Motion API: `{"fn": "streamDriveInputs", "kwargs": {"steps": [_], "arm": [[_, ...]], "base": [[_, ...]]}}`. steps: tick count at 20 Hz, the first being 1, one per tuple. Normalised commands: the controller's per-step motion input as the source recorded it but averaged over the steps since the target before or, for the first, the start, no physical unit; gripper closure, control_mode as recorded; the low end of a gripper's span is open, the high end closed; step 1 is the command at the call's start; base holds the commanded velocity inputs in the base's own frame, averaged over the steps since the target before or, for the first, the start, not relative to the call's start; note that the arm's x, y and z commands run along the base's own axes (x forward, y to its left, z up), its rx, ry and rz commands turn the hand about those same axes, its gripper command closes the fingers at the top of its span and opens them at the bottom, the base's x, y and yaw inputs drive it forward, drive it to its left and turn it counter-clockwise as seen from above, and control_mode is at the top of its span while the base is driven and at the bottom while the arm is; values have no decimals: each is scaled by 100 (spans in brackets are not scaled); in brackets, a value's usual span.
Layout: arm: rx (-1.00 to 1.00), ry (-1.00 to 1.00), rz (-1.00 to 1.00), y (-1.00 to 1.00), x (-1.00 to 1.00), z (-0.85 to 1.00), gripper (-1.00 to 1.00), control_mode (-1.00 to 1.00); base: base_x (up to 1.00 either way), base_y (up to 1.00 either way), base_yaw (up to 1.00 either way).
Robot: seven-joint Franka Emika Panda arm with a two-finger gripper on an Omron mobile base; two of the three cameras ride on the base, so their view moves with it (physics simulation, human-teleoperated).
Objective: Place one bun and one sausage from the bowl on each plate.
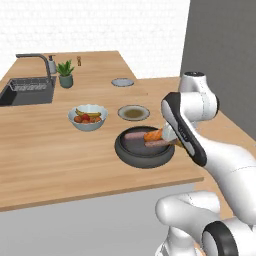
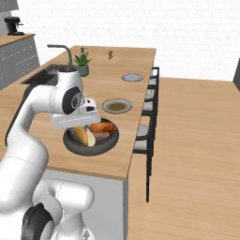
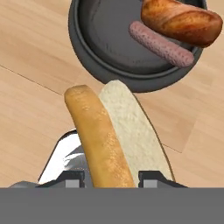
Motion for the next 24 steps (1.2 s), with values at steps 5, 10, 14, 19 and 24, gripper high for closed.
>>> {"fn": "streamDriveInputs", "kwargs": {"steps": [5,10,14,19,24], "arm": [[4,-7,0,0,-41,5,100,-100],[1,0,0,0,-6,-1,100,-100],[0,0,0,0,0,0,100,-100],[0,0,0,0,0,0,100,100],[0,0,0,0,0,0,100,100]], "base": [[0,0,0],[0,0,0],[0,0,0],[-5,-32,0],[-1,-91,3]]}}
